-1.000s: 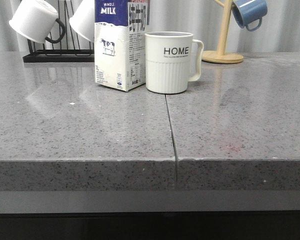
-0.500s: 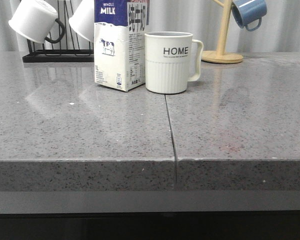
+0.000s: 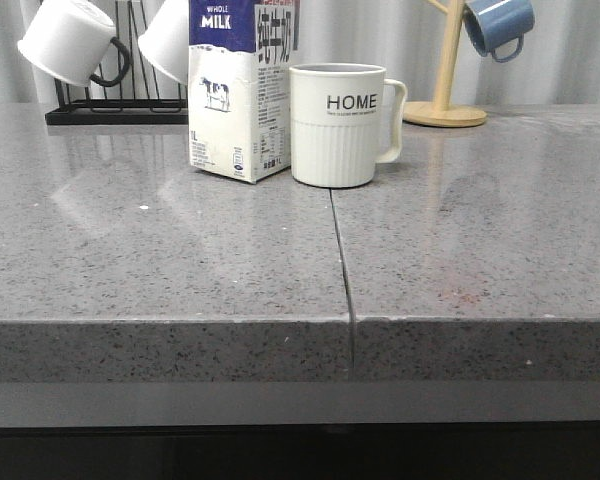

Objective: Place milk next to cup

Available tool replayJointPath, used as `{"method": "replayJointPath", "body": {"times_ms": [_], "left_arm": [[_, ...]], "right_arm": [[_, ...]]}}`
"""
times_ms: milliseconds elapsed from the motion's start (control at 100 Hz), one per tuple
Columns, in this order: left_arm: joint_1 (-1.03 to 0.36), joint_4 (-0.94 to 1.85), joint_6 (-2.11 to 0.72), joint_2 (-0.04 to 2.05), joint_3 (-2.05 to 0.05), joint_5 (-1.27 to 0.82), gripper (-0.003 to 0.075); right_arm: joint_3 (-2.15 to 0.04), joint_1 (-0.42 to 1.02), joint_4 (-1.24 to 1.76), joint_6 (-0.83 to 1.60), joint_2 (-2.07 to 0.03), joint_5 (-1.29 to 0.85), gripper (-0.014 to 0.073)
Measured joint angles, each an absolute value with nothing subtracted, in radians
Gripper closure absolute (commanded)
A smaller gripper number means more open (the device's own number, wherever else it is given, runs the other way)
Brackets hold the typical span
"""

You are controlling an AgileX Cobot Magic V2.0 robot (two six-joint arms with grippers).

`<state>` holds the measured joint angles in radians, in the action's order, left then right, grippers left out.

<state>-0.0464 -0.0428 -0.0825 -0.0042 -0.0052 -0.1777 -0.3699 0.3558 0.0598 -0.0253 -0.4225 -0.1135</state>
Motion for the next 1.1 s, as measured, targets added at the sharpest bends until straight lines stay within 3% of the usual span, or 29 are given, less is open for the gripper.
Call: {"method": "replayJointPath", "body": {"times_ms": [900, 1100], "left_arm": [[-0.046, -0.043, -0.082, -0.004, -0.005, -0.179, 0.0741], [-0.046, -0.043, -0.082, -0.004, -0.005, -0.179, 0.0741]], "right_arm": [[-0.364, 0.354, 0.036, -0.009, -0.422, -0.106, 0.0661], [-0.29, 0.239, 0.036, -0.009, -0.422, -0.025, 0.0661]]}}
